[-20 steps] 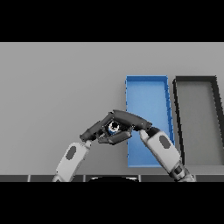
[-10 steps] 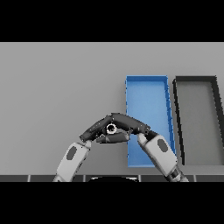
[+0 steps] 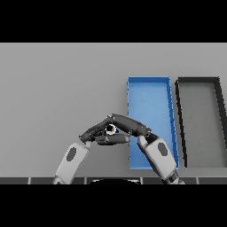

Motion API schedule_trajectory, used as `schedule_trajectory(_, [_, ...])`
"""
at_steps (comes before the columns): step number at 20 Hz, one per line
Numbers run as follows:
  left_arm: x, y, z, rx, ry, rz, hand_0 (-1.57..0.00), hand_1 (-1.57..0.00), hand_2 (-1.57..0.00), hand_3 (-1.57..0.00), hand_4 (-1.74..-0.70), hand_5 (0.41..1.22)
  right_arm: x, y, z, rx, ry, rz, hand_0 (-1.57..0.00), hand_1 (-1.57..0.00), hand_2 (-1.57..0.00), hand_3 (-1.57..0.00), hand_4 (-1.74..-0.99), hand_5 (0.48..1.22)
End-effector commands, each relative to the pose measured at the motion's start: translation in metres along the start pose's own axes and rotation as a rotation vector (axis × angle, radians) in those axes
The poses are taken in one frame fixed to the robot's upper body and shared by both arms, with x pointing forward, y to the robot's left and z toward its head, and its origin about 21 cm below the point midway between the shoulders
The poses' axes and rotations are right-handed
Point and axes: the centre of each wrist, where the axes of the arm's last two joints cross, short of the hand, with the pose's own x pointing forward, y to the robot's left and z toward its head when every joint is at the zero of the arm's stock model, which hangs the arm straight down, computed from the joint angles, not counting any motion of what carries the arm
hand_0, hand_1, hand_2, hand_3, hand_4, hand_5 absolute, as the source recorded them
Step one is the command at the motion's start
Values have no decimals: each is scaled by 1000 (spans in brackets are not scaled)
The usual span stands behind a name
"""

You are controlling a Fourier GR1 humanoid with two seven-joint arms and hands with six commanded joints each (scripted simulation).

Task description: Pick up the blue pipe and place it into the blue bin.

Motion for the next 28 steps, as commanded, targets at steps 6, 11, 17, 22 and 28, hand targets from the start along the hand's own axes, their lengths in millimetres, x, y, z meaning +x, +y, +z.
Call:
schedule_trajectory(6, [-5,2,5,27,95,18,-80,-74,-73,-57,-975,642,-2,2,1,-19,-59,-4,-1570,-1570,-1570,-1570,-1499,1220])
schedule_trajectory(11, [-7,-2,5,45,132,43,-25,-24,-23,-18,-970,531,3,-4,0,-50,-88,-36,-1571,-1571,-1571,-1571,-1497,1221])
schedule_trajectory(17, [-9,-3,2,48,162,29,-6,-5,-5,-4,-971,485,50,-36,-3,-69,-154,-159,-1571,-1571,-1571,-1571,-1494,1221])
schedule_trajectory(22, [-7,-2,5,50,165,24,-1,-1,-1,-1,-951,473,97,-84,-3,-171,-249,-195,-1571,-1571,-1571,-1571,-1497,1221])
schedule_trajectory(28, [-3,1,14,57,152,13,0,0,0,1,-950,470,96,-141,19,-445,-187,-88,-1571,-1571,-1571,-1571,-1498,1221])
